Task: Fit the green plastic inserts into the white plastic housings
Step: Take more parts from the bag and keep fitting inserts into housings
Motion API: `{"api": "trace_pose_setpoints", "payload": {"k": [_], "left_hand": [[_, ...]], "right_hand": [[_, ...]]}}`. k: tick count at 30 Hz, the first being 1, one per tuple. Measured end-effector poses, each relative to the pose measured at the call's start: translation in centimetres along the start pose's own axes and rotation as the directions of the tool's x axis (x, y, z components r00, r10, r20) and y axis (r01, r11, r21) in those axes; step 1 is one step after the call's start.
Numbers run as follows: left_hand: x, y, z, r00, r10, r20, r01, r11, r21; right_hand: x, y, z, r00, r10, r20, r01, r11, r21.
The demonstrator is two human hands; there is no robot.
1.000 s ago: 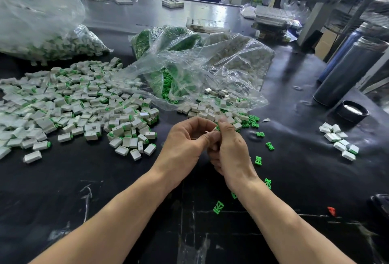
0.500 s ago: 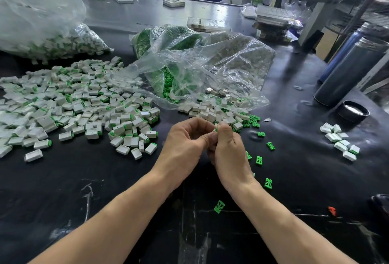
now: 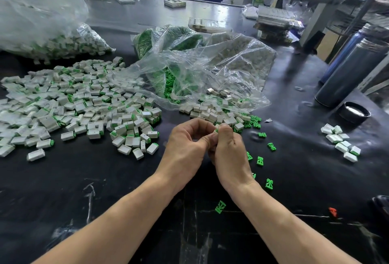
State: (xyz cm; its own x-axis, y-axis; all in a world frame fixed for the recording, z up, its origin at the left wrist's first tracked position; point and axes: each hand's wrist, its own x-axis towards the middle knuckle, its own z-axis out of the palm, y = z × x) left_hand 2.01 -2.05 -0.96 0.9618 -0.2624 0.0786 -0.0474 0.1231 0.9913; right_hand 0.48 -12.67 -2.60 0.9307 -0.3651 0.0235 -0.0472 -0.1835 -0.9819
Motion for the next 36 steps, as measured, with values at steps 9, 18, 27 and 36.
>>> {"api": "trace_pose_setpoints", "payload": {"k": [9, 18, 27, 36], "left_hand": [[-0.1, 0.1, 0.1, 1.000, -0.002, -0.019, 0.002, 1.000, 0.030], [-0.1, 0.0, 0.1, 0.999, 0.000, -0.032, 0.001, 0.999, 0.046], [0.0, 0.3, 0.1, 0.999, 0.012, -0.053, -0.009, 0.998, 0.056], [0.2, 0.7, -0.7, 0.992, 0.092, -0.090, -0.072, 0.976, 0.204]], "right_hand": [[0.0, -0.2, 0.1, 1.000, 0.008, -0.022, -0.008, 1.000, 0.007], [-0.2, -0.6, 0.0, 1.000, 0.013, -0.027, -0.013, 0.999, -0.029], [-0.4, -1.0, -0.8, 0.996, 0.051, 0.072, -0.057, 0.994, 0.089], [0.2, -1.3, -2.9, 0.975, -0.205, 0.087, 0.200, 0.978, 0.060]]}}
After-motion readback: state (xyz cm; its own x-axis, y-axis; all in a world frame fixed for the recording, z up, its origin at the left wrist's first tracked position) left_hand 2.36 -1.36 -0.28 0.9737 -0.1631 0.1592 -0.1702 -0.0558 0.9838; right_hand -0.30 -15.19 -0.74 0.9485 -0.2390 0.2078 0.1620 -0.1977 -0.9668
